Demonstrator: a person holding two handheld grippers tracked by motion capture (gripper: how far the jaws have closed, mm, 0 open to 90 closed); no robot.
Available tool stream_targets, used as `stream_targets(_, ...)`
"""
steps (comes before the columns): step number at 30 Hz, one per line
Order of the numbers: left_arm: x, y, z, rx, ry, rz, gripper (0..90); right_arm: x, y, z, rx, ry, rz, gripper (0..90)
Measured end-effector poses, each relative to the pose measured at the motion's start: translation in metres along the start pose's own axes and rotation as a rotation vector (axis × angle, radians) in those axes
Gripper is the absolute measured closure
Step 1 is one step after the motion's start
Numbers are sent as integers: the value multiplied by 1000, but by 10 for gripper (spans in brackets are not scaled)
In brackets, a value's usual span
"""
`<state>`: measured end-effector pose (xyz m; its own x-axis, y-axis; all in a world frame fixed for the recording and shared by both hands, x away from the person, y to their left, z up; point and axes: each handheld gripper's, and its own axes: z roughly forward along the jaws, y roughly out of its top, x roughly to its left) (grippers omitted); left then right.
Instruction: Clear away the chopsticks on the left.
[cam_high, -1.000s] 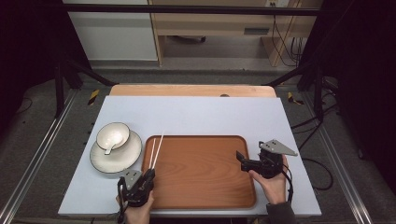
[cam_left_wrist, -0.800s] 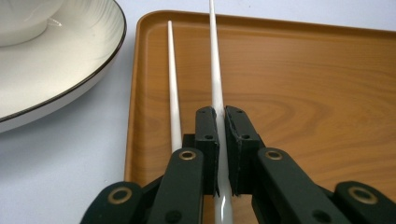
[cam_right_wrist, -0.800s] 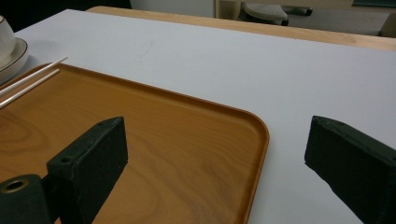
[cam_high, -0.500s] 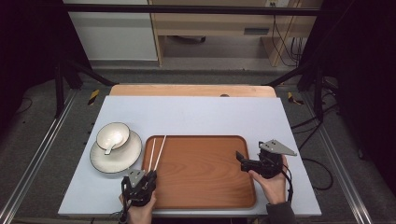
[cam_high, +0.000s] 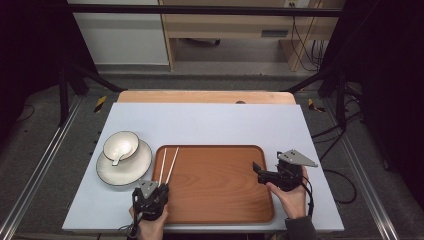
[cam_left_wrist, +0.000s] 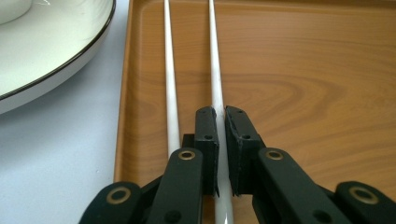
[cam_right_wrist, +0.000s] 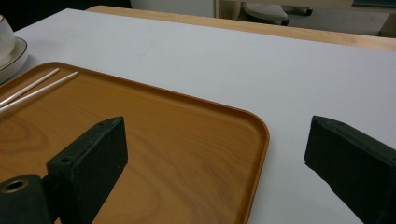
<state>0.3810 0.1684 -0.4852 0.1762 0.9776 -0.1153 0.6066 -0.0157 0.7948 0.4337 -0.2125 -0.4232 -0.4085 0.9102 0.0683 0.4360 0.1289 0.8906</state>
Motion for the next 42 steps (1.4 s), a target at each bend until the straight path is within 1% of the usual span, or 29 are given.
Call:
stream_targets(1, 0, 0, 1, 10, -3, 5, 835, 0, 0, 0, -1, 1, -1, 61)
stream_targets(6, 0, 1, 1, 13, -8, 12, 828, 0, 0, 0, 1, 0, 1, 61)
stream_targets(11, -1, 1, 1, 16, -22, 23, 806, 0, 0, 0, -1, 0, 0, 61)
stream_targets(13, 0, 2, 1, 21, -36, 25, 801, -1, 0, 0, -1, -2, 0, 61)
stream_targets(14, 0, 3, 1, 20, -41, 28, 780, -1, 0, -1, -3, -1, 3, 61)
stream_targets(15, 1, 3, 0, 15, -51, 32, 780, -1, 0, -1, -3, -1, 3, 61)
stream_targets(16, 1, 5, -1, 8, -64, 38, 768, -1, 1, -2, -7, -2, 2, 61)
stream_targets(17, 4, 8, -5, -8, -99, 47, 736, -2, 1, -2, -11, -1, 5, 61)
stream_targets(18, 5, 11, -7, -21, -120, 47, 717, -2, 1, -2, -11, -4, 5, 60)
stream_targets(19, 5, 11, -7, -21, -120, 47, 696, -2, 1, -2, -11, -4, 5, 60)
stream_targets(20, 9, 19, -12, -44, -149, 67, 672, -3, 1, -3, -10, -7, 6, 60)
stream_targets(21, 11, 24, -14, -52, -165, 91, 649, -3, 1, -4, -16, -5, 10, 60)
stream_targets(23, 16, 35, -20, -65, -175, 136, 596, -4, 1, -4, -14, -10, 16, 60)
stream_targets(24, 16, 35, -20, -65, -175, 136, 567, -4, 1, -4, -14, -10, 16, 60)
stream_targets(25, 18, 40, -22, -74, -191, 149, 567, -4, 1, -5, -14, -11, 15, 60)
stream_targets(26, 24, 49, -26, -80, -228, 166, 514, -5, 1, -6, -18, -14, 19, 60)
stream_targets(27, 24, 49, -26, -80, -228, 166, 487, -5, 1, -6, -18, -14, 19, 60)
stream_targets(28, 28, 57, -28, -80, -241, 205, 461, -7, 1, -7, -20, -19, 15, 60)
stream_targets(29, 28, 57, -28, -80, -241, 205, 439, -7, 2, -8, -23, -20, 17, 60)
stream_targets(30, 31, 60, -28, -74, -260, 221, 439, -7, 2, -8, -23, -20, 17, 60)
stream_targets(32, 35, 65, -28, -48, -316, 236, 394, -9, 2, -9, -31, -21, 26, 60)
stream_targets(33, 40, 66, -28, -48, -333, 266, 349, -11, 2, -10, -33, -24, 31, 60)
stream_targets(34, 44, 65, -28, -46, -340, 281, 334, -11, 1, -11, -30, -28, 33, 60)
stream_targets(35, 48, 64, -27, -41, -346, 289, 317, -12, 1, -11, -29, -31, 29, 60)
stream_targets(36, 48, 64, -27, -41, -346, 289, 303, -13, 1, -10, -27, -32, 35, 60)
stream_targets(39, 61, 60, -28, -38, -348, 298, 285, -15, 0, -10, -26, -35, 36, 59)
stream_targets(40, 66, 58, -28, -37, -349, 293, 272, -16, -1, -10, -24, -41, 35, 59)
stream_targets(41, 77, 53, -30, -58, -348, 273, 271, -16, -1, -9, -21, -42, 38, 59)
stream_targets(42, 77, 53, -30, -58, -348, 273, 269, -16, -1, -9, -21, -42, 38, 59)
